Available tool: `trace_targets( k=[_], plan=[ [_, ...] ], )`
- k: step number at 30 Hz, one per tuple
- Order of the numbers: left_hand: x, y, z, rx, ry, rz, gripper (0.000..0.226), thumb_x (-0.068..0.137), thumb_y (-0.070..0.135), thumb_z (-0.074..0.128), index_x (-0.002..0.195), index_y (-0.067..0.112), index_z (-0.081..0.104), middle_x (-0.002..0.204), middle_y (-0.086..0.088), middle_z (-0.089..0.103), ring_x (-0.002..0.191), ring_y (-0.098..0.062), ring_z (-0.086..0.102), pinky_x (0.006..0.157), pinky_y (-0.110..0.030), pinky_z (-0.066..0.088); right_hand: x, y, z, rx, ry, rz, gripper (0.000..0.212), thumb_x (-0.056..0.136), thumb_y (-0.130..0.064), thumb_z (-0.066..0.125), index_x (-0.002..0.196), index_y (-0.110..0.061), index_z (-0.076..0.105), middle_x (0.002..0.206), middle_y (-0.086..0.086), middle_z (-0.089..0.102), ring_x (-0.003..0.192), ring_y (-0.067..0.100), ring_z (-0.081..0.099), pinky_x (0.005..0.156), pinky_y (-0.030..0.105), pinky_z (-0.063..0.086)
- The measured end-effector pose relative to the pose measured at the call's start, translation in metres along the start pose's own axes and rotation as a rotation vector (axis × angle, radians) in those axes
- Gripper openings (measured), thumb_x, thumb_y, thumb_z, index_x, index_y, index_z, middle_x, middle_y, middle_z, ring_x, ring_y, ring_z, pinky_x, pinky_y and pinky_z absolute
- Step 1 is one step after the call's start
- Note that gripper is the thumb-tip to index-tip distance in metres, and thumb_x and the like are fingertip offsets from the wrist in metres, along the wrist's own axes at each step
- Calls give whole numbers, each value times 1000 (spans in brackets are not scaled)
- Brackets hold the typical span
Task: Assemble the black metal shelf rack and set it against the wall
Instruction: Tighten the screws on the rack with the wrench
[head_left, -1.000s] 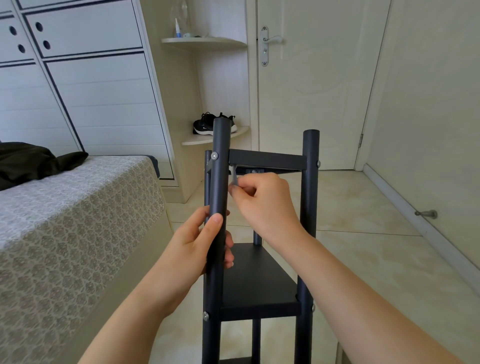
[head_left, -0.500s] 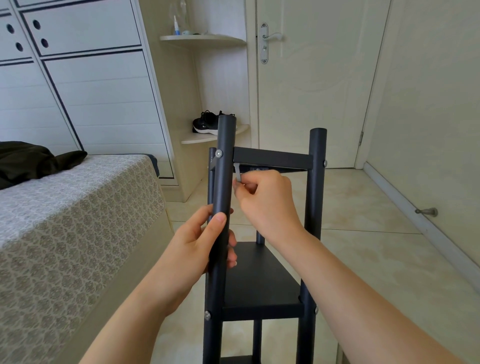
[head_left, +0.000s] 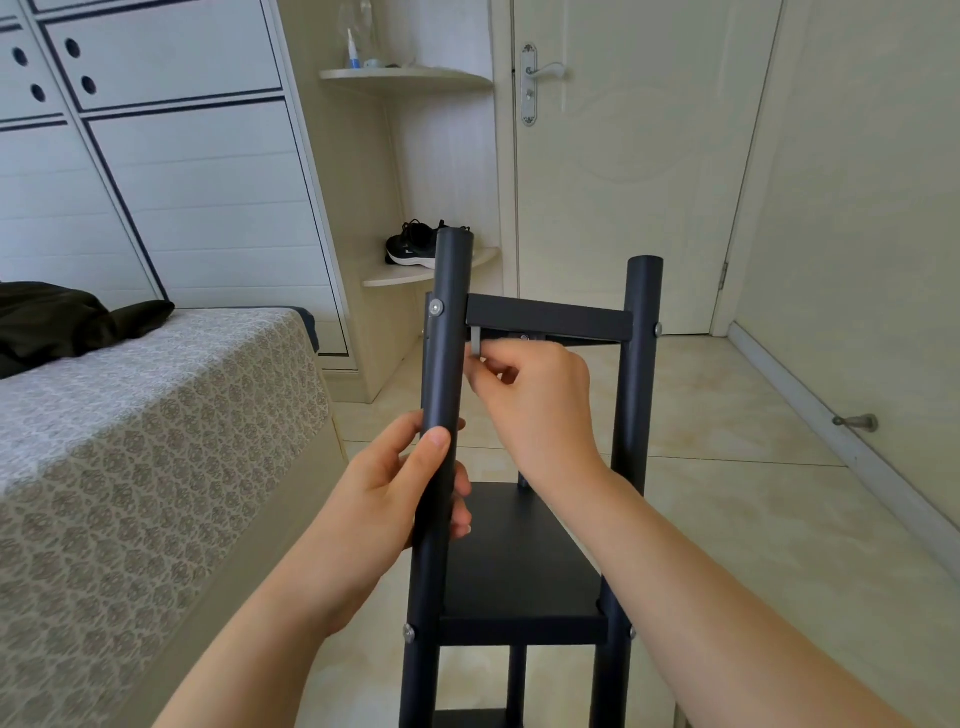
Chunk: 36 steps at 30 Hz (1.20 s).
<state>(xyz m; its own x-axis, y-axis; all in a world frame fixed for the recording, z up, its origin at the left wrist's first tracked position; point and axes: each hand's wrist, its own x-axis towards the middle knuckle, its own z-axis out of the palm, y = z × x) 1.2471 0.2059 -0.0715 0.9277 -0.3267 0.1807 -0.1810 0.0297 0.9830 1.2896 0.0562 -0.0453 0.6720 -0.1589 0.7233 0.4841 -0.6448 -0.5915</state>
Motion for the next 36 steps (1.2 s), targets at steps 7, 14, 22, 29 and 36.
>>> trace_targets(
  k=[7,14,22,29,36],
  plan=[
    [-3,0,-3,2,-7,-4,29,85,50,53,105,35,67,80,-6,66,70,-25,65,76,-40,62,-2,5,16,-12,115,-27,21,90,-22,70,70,-16,70,54,-18,39,47,-1,39,54,9,25],
    [-3,-1,-5,7,-9,-10,31,85,51,54,105,31,66,81,-8,65,71,-25,65,77,-42,62,-2,2,32,-20,234,-9,18,88,-19,70,70,-14,71,61,-4,62,55,4,36,55,8,21],
    [-1,-3,-5,-15,-6,-19,34,83,51,56,107,28,65,81,-9,65,70,-26,64,76,-42,61,-5,6,37,-39,233,-16,20,92,-22,66,77,-11,72,69,0,66,58,7,45,53,22,36],
    [2,-3,-3,-9,-1,-21,30,86,48,55,107,29,65,81,-10,65,71,-25,64,76,-43,61,-9,5,18,111,-2,51,25,97,-19,58,72,-16,63,61,-12,54,58,3,52,56,12,39],
    [0,-2,2,-10,-7,-21,35,85,48,55,109,23,63,81,-9,66,70,-26,65,75,-47,62,-12,2,-7,290,-122,176,39,93,-15,63,59,1,55,49,0,40,50,11,39,57,32,40]
  ],
)
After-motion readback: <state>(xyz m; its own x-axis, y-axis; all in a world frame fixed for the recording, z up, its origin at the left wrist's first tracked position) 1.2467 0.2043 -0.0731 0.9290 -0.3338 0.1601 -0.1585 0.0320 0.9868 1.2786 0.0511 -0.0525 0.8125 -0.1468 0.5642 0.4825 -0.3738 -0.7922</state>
